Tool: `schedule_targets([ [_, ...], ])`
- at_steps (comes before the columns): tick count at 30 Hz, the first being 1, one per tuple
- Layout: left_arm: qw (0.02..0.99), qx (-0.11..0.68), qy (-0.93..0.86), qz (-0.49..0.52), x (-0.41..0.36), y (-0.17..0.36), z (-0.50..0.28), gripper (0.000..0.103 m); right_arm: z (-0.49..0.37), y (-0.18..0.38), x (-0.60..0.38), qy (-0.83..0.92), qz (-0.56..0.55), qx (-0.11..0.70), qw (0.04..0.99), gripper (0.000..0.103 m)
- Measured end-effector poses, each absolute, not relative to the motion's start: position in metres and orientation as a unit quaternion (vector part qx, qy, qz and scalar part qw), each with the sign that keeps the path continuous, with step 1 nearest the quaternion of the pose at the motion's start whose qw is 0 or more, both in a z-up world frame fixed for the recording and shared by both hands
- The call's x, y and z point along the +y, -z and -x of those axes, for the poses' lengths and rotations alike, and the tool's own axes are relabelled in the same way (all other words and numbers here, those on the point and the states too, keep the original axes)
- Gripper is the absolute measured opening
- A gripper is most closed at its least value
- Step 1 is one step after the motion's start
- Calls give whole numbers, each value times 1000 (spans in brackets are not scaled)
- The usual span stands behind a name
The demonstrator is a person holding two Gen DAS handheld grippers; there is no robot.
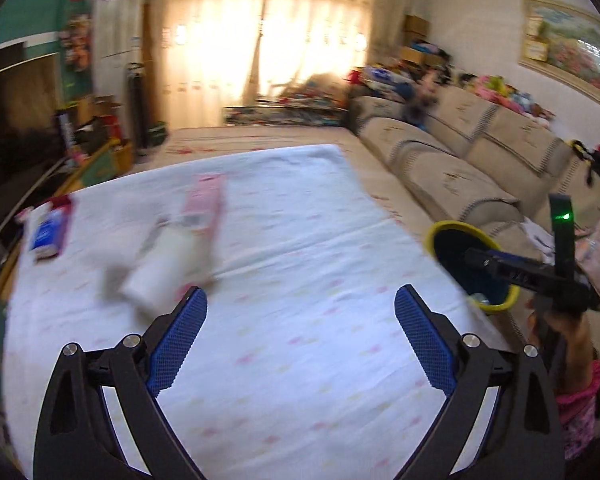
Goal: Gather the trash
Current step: 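Return the right gripper to the table and grasp the white paper cup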
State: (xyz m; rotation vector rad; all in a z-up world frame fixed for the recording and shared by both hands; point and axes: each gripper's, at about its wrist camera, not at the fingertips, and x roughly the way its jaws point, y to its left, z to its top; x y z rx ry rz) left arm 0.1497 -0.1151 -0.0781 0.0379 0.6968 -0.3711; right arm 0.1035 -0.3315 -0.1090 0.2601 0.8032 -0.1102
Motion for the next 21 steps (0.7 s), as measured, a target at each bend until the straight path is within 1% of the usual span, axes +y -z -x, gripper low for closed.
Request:
schedule_targets([
  [6, 937, 336, 92, 25, -10, 81, -127, 96, -151, 92, -228, -69, -77, 391, 915, 70],
  [8, 939, 333, 75, 35, 15, 82, -120, 96, -164, 87, -191, -120, -54, 388, 912, 71],
  [10, 941, 330, 62, 37, 32, 84, -115, 96, -174, 84, -160, -169, -35, 384, 907, 81],
  [11, 942, 328, 57, 38, 40, 85, -112, 96, -181, 83, -142, -199, -19, 384, 901, 83],
  [13, 943, 326, 52, 40, 47, 85, -108, 96, -189, 83, -116, -234, 8, 381, 894, 91],
  [14, 943, 326, 51, 42, 45, 85, -107, 96, -195, 84, -103, -244, 28, 381, 891, 93],
  [21, 947, 316, 47, 46, 41, 80, -97, 97, -230, 101, -59, -289, 118, 397, 863, 94],
])
